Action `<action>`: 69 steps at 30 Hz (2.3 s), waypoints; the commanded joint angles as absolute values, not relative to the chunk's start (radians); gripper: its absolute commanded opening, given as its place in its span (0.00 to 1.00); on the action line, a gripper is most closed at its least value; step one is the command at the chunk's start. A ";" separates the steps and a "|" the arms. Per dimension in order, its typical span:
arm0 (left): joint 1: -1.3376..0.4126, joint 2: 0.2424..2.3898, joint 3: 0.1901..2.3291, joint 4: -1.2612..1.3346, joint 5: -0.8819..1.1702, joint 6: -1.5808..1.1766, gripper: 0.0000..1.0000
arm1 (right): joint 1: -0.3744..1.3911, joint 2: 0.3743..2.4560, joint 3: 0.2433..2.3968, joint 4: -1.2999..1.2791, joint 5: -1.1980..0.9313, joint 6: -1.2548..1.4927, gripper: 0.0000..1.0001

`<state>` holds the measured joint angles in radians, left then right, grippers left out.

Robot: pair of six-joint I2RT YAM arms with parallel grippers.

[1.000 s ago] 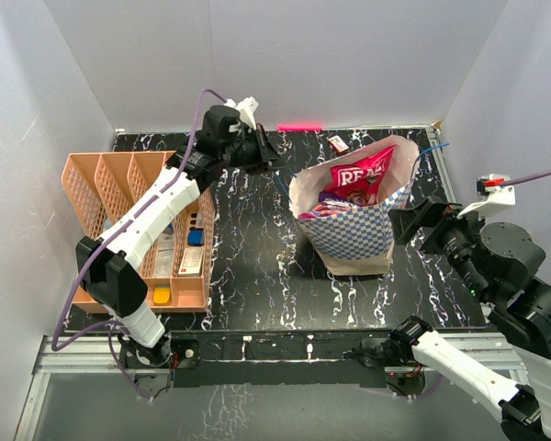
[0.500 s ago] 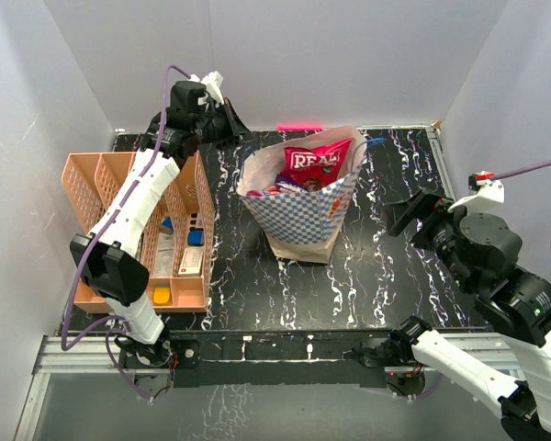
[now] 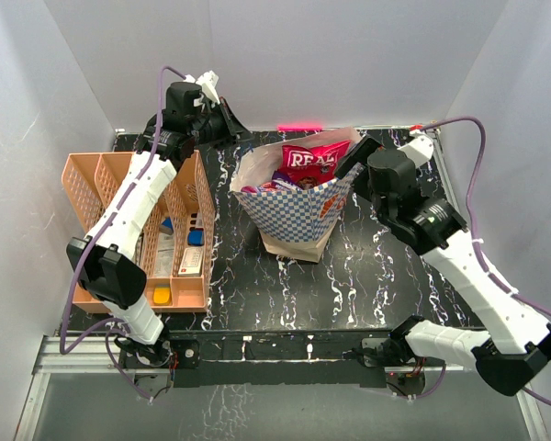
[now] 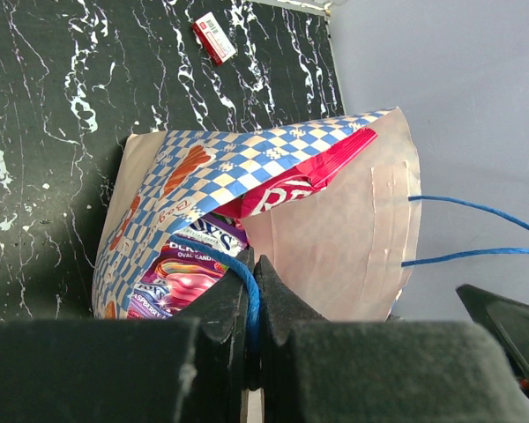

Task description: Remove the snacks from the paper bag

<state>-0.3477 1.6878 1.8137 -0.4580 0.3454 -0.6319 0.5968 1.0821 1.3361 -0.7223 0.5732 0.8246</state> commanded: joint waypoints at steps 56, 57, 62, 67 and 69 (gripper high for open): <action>-0.552 1.551 1.538 0.237 0.550 -1.220 0.00 | -0.411 1.116 1.298 -0.159 -0.457 0.785 0.08; -0.577 1.560 1.543 0.241 0.533 -1.222 0.00 | -0.463 1.130 1.319 -0.184 -0.513 0.770 0.07; -0.687 1.645 1.599 0.275 0.490 -1.240 0.00 | -0.671 1.215 1.435 -0.307 -0.748 0.646 0.08; -0.754 1.723 1.640 0.274 0.468 -1.242 0.00 | -0.659 1.299 1.579 -0.430 -0.848 0.493 0.08; -0.776 1.727 1.620 0.275 0.456 -1.234 0.00 | -0.626 1.306 1.610 -0.454 -0.876 0.450 0.08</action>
